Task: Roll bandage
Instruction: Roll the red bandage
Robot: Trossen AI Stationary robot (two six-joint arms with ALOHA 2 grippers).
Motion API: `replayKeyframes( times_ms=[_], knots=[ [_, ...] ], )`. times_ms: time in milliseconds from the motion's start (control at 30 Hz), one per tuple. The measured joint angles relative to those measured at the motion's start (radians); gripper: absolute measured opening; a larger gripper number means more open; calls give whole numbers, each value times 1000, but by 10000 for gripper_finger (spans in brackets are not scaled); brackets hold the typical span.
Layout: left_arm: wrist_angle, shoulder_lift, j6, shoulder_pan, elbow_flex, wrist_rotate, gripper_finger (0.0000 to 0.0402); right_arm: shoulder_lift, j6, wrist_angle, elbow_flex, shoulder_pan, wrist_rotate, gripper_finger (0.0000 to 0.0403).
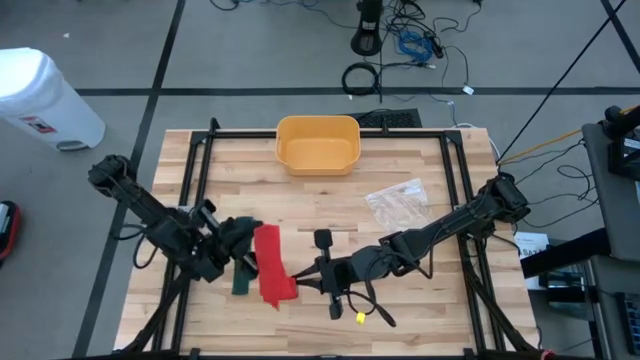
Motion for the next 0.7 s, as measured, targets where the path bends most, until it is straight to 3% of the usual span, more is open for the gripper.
replayKeyframes(
  times_ms=[200, 400, 600, 700],
  knots=[
    [-2, 1, -276, 22, 0, -75, 2, 0, 6, -2, 0, 1, -1, 16],
    [-86, 0, -363, 28, 1, -245, 4, 0, 13, -7, 0, 2, -2, 16],
    [-310, 0, -624, 14, 1, -295, 39, 0, 15, -8, 0, 3, -9, 16],
    [-336, 0, -666, 5, 1, -286, 69, 0, 15, -8, 0, 4, -11, 16]
  ],
)
